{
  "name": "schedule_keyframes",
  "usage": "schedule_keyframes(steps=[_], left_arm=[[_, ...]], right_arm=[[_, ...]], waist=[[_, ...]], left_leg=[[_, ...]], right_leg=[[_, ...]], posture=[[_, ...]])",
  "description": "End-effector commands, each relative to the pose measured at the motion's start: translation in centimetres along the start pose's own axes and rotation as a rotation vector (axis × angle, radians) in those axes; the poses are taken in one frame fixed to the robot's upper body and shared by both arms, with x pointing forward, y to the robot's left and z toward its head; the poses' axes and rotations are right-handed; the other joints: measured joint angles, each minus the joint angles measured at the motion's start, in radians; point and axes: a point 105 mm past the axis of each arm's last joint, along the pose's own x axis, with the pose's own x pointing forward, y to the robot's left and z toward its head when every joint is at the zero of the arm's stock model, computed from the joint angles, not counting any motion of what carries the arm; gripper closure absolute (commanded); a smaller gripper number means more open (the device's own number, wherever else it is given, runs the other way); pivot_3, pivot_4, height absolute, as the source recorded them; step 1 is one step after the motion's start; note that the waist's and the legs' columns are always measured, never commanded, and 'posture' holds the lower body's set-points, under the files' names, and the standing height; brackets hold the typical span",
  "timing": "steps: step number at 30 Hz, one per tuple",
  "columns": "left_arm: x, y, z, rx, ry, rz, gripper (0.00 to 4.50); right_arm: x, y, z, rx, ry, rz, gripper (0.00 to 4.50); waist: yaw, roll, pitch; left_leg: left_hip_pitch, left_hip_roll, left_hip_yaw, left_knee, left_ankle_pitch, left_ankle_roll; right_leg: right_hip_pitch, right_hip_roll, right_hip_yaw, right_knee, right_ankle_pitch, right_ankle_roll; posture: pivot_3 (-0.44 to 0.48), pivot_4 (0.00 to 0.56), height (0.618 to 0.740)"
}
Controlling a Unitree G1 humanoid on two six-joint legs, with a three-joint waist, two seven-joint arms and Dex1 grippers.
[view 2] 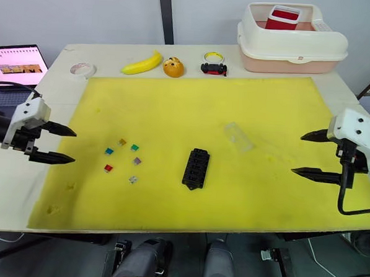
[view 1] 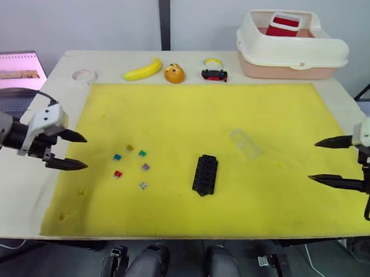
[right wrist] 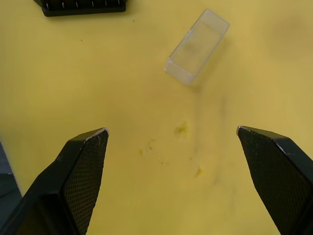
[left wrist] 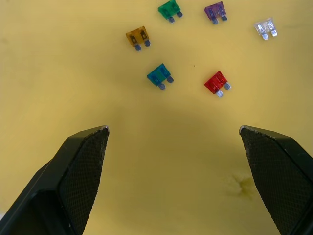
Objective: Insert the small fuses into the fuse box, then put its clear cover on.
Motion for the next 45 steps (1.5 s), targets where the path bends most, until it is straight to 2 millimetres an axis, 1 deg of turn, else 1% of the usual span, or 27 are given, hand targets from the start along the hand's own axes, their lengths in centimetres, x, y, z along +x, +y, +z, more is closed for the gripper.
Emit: schedule_keyframes(steps=[1,4,7,13,19,23,27,30,32,34,36,39,41,42,44,45], left_arm=[[-1.4,0.3,1.0,0.023,-0.011,0.054,0.0],[-1.5,0.3,1.4,0.021,-0.033,0.061,0.0],[-1.5,0.3,1.4,0.01,-0.038,0.065,0.0],[-1.6,0.6,0.6,0.006,-0.038,0.066,0.0],[-1.8,0.9,-0.8,-0.007,-0.036,0.065,0.0],[-1.5,1.1,-1.0,-0.016,-0.052,0.06,0.0],[-1.3,1.1,-1.8,-0.038,-0.047,0.044,0.0],[-1.4,1.5,-2.7,-0.077,-0.049,0.051,0.0],[-0.9,1.6,-2.7,-0.107,-0.061,0.036,0.0],[-0.9,1.9,-2.4,-0.139,-0.09,0.038,0.0],[-0.8,1.9,-1.8,-0.168,-0.122,0.031,0.0],[-1.1,1.3,-0.7,-0.254,-0.174,-0.002,0.0],[-1.5,-0.1,0.4,-0.38,-0.245,-0.068,0.0],[-1.6,-1.2,0.9,-0.443,-0.263,-0.12,0.0],[-1.7,-2.8,1.1,-0.505,-0.247,-0.184,0.0],[-1.6,-3.3,1.2,-0.548,-0.244,-0.21,0.0]], right_arm=[[-0.2,-0.4,0.7,-0.032,-0.02,-0.024,0.04],[-0.1,-0.5,0.7,-0.031,-0.023,-0.022,0.04],[0.0,-0.4,0.7,-0.029,-0.025,-0.019,0.04],[0.4,-0.4,0.8,-0.026,-0.033,-0.012,0.04],[0.8,-0.2,1.3,-0.018,-0.054,-0.008,0.04],[0.8,-0.3,1.5,-0.024,-0.054,-0.022,0.04],[0.8,0.0,2.2,-0.031,-0.078,-0.034,0.04],[1.3,0.4,3.2,-0.032,-0.103,-0.044,0.04],[1.5,0.6,3.5,-0.034,-0.12,-0.055,0.04],[2.0,0.8,4.5,-0.066,-0.138,-0.068,0.04],[2.8,1.2,5.7,-0.1,-0.166,-0.053,0.04],[4.4,2.6,8.2,-0.122,-0.261,0.005,0.04],[5.3,4.0,9.5,-0.132,-0.306,0.041,0.04],[5.7,4.7,10.3,-0.138,-0.331,0.058,0.04],[5.9,5.8,11.5,-0.143,-0.375,0.081,0.04],[6.1,6.1,12.0,-0.151,-0.395,0.082,0.04]], waist=[[0.0,0.0,0.0],[0.0,0.001,0.001],[0.001,0.002,0.001],[0.0,0.002,0.001],[0.001,0.002,0.001],[0.002,0.002,0.001],[0.001,0.002,0.001],[0.001,0.002,0.001],[0.002,0.002,0.001],[0.002,0.002,0.001],[0.001,0.002,0.001],[-0.005,0.002,0.002],[-0.007,0.001,0.002],[-0.01,0.001,0.002],[-0.008,0.001,0.002],[-0.006,0.002,0.002]], left_leg=[[0.0,0.0,0.0,0.0,0.0,0.0],[0.0,0.0,0.0,0.0,0.0,0.0],[0.0,0.0,0.0,0.0,0.0,0.0],[0.0,0.0,0.0,0.0,0.0,0.0],[0.0,0.0,0.0,0.0,0.0,0.0],[0.0,0.0,0.0,0.0,0.0,0.0],[0.0,0.0,0.0,0.0,0.0,0.0],[0.0,0.0,0.0,0.0,0.0,0.0],[0.0,0.0,0.0,0.0,0.0,0.0],[0.0,0.0,0.0,0.0,0.0,0.0],[0.0,0.0,0.0,0.0,0.0,0.0],[0.0,0.001,0.0,0.0,0.0,0.0],[0.0,0.001,0.0,0.0,0.0,-0.001],[-0.001,0.001,0.0,0.0,0.0,-0.001],[-0.002,0.001,0.0,0.0,0.001,-0.005],[-0.002,0.001,0.0,0.0,0.001,-0.005]], right_leg=[[0.0,0.0,0.0,0.0,0.0,0.0],[0.0,0.0,0.0,0.0,0.0,0.0],[0.0,0.0,0.0,0.0,0.0,0.0],[0.0,0.0,0.0,0.0,0.0,0.0],[0.0,0.0,0.0,0.0,0.0,0.0],[0.0,0.0,0.0,0.0,0.0,0.0],[0.0,0.0,0.0,0.0,0.0,0.0],[0.0,0.0,0.0,0.0,0.0,0.0],[0.0,0.0,0.0,0.0,0.0,0.0],[0.0,0.0,0.0,0.0,0.0,0.0],[0.0,0.0,0.0,0.001,0.0,0.0],[-0.001,0.001,0.0,0.001,0.0,0.0],[-0.001,0.001,0.0,0.001,0.0,0.0],[-0.002,0.001,0.001,0.001,0.0,0.0],[-0.003,0.001,0.002,0.001,0.0,0.0],[-0.003,0.001,0.002,0.001,0.0,0.0]], posture=[[0.0,0.15,0.74],[0.0,0.15,0.74],[0.0,0.15,0.74],[0.0,0.15,0.74],[0.0,0.15,0.74],[0.0,0.15,0.74],[0.0,0.15,0.74],[0.0,0.15,0.74],[0.0,0.15,0.74],[0.0,0.15,0.74],[0.0,0.15,0.74],[0.0,0.15,0.74],[0.0,0.15,0.74],[0.0,0.15,0.74],[0.0,0.15,0.74],[0.0,0.15,0.74]])
